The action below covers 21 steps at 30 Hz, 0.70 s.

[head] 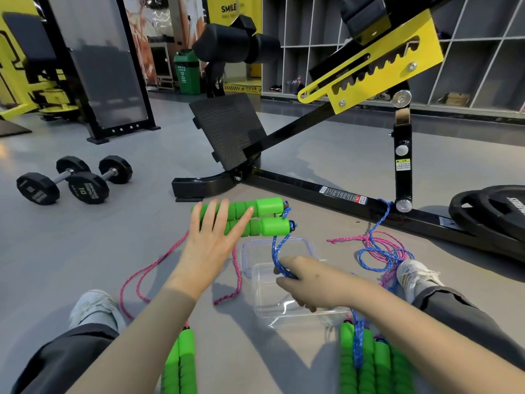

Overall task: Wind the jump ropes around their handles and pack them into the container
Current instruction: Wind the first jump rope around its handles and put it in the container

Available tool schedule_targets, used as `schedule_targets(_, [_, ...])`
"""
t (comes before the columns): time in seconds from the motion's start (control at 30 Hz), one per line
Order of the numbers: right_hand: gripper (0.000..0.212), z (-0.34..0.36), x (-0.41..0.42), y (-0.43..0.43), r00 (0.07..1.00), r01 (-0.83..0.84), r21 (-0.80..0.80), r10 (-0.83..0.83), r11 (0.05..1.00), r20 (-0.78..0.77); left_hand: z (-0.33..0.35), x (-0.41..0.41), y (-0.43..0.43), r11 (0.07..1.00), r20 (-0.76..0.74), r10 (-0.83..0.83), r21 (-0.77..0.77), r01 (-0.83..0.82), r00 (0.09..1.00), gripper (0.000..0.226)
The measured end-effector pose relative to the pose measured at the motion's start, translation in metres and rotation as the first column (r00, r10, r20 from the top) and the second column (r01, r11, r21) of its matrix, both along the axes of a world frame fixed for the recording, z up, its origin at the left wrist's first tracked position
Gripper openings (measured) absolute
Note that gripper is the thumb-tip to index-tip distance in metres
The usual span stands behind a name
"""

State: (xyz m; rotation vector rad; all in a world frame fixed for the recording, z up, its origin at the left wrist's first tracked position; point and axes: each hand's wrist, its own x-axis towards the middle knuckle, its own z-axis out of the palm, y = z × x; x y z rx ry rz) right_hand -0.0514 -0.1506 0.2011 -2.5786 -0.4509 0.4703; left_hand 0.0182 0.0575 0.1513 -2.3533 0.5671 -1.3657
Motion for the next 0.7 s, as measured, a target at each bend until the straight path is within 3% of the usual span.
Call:
schedule_targets(0.23, [0.021,0.051,-0.006,-0.027,0.983,-0.182,0.003,0.182,0.983,0.013,0.006,-0.004,-0.005,1.0,-0.003,-0.002,-0.011,0.002,1.0,0.069])
schedule_targets(0.33, [0.021,0.068,0.0,-0.038,0.973,-0.195,0.043,0.188,0.98,0.136,0.007,-0.007,-0.007,0.999,0.003,-0.032,-0.003,0.032,0.999,0.057])
schedule_targets(0.47, [0.026,0.075,0.008,-0.046,0.934,-0.209,0.244,0.12,0.947,0.336,0.008,-0.01,-0.01,0.989,0.034,-0.139,0.058,0.137,0.99,0.058])
schedule_targets(0.7, [0.017,0.072,0.018,-0.057,0.947,-0.141,0.627,-0.08,0.766,0.31,0.016,-0.022,-0.022,0.909,0.1,-0.411,0.126,0.398,0.906,0.054])
